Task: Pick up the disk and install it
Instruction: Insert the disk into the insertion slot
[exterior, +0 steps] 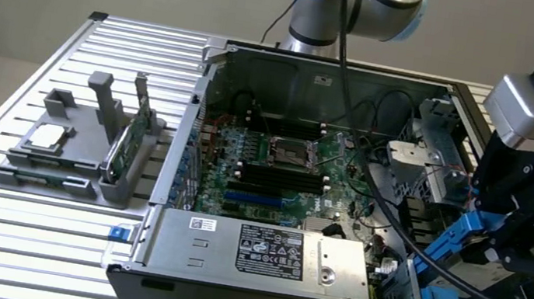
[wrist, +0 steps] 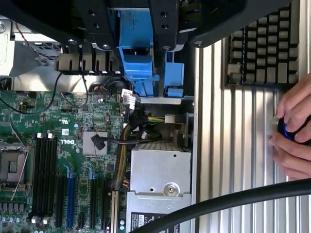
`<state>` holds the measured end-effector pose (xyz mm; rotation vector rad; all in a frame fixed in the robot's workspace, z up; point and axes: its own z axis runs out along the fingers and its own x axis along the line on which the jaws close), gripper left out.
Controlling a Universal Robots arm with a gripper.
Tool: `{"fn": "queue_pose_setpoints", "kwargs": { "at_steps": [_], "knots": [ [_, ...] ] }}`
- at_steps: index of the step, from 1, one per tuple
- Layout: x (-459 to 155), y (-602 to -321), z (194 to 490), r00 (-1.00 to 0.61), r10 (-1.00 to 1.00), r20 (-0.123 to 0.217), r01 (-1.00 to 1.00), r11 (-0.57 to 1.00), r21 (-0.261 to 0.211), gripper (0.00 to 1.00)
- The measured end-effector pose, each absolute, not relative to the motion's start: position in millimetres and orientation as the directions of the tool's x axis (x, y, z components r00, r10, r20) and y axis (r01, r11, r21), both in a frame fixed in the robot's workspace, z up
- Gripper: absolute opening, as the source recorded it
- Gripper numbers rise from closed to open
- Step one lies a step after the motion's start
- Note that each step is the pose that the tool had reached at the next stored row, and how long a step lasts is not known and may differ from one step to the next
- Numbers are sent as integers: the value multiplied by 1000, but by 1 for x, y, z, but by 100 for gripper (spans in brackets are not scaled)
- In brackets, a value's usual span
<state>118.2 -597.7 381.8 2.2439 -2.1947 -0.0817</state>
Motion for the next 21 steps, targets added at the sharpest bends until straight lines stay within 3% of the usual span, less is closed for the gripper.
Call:
{"fn": "queue_pose_setpoints", "kwargs": {
  "at_steps": [8, 9, 21],
  "knots": [
    [118, -598, 367, 21, -999, -36, -999, -23, 38, 34],
    [118, -598, 365, 21, -999, -36, -999, -23, 38, 41],
    [125, -593, 360, 30, -999, -36, -999, -31, 38, 41]
  ]
}}
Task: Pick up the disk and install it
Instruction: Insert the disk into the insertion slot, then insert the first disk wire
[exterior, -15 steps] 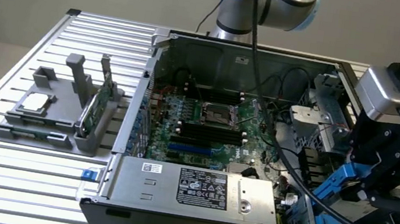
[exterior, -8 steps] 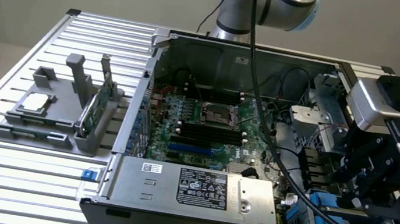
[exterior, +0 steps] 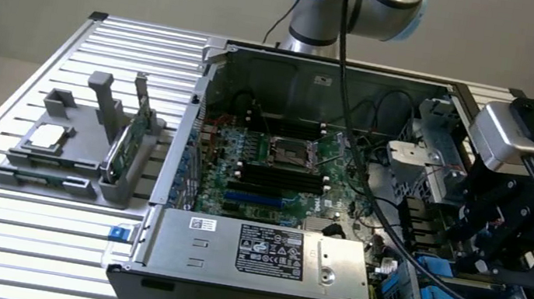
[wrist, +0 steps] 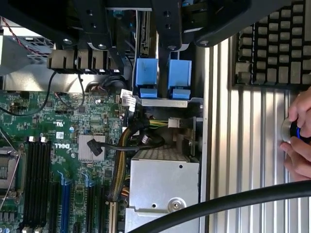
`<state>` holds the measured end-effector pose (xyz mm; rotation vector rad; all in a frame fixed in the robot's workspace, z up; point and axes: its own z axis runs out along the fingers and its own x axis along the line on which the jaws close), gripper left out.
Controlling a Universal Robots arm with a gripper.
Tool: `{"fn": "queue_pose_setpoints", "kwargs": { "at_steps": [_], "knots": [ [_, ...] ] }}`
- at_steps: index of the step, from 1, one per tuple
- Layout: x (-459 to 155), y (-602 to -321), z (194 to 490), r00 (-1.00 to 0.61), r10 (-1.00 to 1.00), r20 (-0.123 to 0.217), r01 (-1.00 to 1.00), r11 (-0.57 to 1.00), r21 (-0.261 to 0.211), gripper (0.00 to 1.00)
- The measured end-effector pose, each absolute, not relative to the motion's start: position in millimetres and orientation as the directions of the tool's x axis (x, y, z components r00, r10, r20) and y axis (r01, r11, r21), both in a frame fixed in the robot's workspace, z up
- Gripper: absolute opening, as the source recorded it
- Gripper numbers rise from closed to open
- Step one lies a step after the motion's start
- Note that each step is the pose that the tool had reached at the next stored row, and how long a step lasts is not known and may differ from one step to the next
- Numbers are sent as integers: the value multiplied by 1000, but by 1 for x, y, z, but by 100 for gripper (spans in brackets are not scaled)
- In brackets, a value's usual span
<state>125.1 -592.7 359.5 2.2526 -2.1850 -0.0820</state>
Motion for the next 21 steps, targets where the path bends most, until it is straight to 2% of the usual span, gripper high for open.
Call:
{"fn": "queue_pose_setpoints", "kwargs": {
  "at_steps": [2, 3, 4, 5, 21],
  "knots": [
    [126, -592, 359, 31, -999, -36, -999, -33, 38, 39],
    [127, -591, 359, 32, -999, -36, -999, -34, 38, 32],
    [127, -591, 359, 33, -999, -36, -999, -34, 38, 32],
    [128, -591, 360, 34, -999, -36, -999, -35, 38, 25],
    [132, -591, 360, 37, -999, -37, -999, -38, 38, 25]
  ]
}}
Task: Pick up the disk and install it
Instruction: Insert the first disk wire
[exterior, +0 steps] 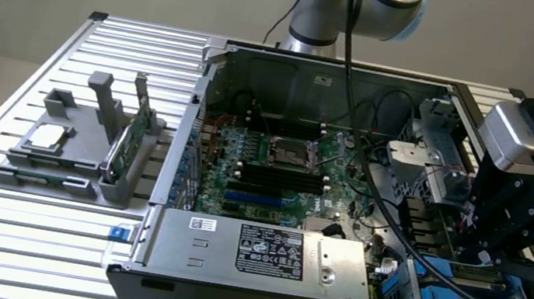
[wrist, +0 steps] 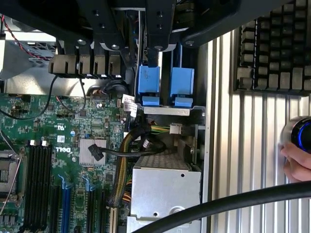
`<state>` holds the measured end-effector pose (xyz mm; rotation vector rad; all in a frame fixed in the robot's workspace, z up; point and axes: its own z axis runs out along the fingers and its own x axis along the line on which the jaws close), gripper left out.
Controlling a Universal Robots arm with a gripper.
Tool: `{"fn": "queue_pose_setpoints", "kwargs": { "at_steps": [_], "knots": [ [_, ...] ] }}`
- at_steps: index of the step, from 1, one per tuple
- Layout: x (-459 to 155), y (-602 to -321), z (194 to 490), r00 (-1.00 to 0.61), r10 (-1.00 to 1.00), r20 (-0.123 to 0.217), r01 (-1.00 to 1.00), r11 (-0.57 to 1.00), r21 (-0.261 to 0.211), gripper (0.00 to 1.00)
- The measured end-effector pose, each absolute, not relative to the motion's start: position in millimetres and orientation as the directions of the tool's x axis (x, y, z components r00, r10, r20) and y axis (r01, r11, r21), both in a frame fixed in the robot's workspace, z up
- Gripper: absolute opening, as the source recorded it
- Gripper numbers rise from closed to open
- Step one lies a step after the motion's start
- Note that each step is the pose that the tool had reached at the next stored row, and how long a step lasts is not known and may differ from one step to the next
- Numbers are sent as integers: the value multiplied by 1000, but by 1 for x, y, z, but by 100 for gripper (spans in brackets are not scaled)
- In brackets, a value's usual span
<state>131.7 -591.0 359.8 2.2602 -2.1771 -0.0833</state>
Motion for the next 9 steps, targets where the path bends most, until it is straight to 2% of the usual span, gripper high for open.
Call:
{"fn": "queue_pose_setpoints", "kwargs": {
  "at_steps": [9],
  "knots": [
    [132, -591, 360, -32, -999, -37, -999, 31, 38, 25]
  ]
}}
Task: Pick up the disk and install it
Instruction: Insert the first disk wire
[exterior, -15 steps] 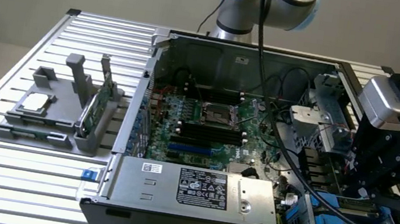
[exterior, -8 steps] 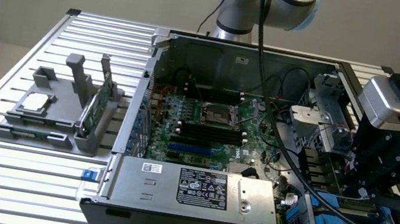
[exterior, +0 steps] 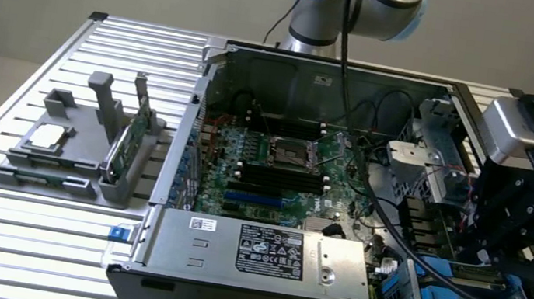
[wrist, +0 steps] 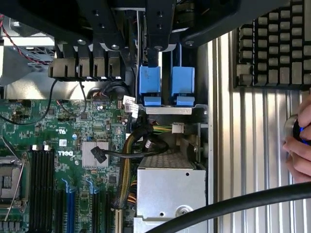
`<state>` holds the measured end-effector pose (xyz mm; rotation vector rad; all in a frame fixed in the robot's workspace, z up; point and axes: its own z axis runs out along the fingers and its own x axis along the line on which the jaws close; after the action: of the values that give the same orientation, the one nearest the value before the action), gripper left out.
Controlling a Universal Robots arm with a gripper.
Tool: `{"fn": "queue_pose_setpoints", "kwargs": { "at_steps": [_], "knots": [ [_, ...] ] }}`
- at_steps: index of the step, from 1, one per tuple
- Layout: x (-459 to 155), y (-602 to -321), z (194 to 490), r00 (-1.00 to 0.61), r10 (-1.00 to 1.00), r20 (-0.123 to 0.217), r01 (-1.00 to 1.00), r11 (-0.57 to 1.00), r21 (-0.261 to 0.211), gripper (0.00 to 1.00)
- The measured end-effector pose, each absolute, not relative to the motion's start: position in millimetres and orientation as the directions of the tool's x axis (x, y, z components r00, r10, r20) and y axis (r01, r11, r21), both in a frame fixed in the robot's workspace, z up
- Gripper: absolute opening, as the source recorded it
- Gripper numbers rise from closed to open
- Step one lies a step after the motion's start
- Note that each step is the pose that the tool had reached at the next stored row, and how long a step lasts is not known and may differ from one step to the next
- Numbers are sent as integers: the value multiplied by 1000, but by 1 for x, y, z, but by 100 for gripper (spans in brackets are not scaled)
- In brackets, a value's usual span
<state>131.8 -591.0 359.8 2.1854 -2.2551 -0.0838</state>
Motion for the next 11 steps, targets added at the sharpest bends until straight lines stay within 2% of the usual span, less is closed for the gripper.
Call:
{"fn": "queue_pose_setpoints", "kwargs": {
  "at_steps": [11],
  "knots": [
    [132, -591, 360, -210, -977, -37, -977, 208, 38, 25]
  ]
}}
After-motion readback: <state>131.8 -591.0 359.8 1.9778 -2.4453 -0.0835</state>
